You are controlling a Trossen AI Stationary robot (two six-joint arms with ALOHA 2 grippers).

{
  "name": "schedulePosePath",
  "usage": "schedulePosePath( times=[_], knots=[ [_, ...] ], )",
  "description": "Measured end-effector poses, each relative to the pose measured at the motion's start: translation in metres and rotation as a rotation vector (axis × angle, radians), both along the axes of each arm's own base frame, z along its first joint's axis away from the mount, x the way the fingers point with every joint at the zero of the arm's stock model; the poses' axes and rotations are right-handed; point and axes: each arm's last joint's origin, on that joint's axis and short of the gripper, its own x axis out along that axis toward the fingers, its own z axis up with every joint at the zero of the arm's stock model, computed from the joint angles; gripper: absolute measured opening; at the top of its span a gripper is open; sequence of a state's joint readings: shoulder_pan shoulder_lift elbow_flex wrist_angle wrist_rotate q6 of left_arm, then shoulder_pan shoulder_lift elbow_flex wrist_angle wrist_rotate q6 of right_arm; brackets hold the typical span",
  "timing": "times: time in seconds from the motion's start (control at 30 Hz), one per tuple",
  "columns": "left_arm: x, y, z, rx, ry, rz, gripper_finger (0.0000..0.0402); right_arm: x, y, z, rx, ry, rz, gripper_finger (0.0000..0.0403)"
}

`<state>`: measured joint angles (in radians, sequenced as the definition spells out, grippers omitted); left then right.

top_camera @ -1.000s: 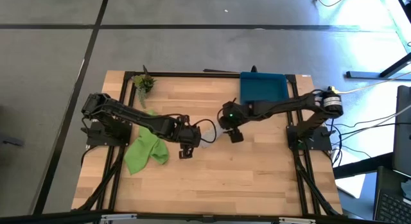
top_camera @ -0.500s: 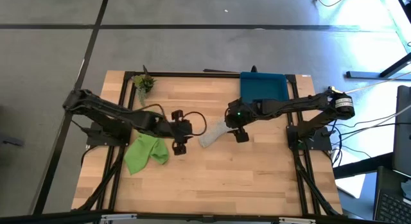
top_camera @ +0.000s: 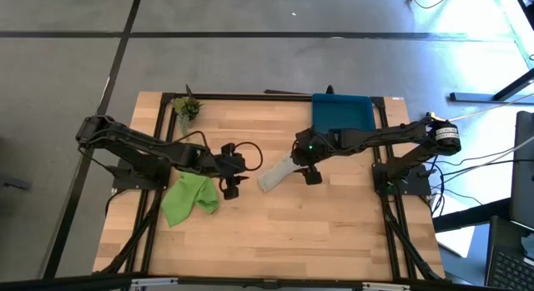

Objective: Roll microfiber towels into tight, uniform cylinder then place into a basket
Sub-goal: Put the rolled gray microfiber cloth into the blue bin

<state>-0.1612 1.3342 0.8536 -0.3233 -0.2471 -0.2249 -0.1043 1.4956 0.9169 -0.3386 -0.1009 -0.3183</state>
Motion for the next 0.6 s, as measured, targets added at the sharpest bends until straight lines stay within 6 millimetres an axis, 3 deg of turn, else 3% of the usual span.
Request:
schedulePosePath(
  times=[0.6],
  knots=[
    [0.0001, -0.0001, -0.0002, 0.001, 0.0, 0.001, 0.0125, 0.0034, 0.0001, 0.0027, 0.003, -0.046, 0.01, 0.0261]
  ],
)
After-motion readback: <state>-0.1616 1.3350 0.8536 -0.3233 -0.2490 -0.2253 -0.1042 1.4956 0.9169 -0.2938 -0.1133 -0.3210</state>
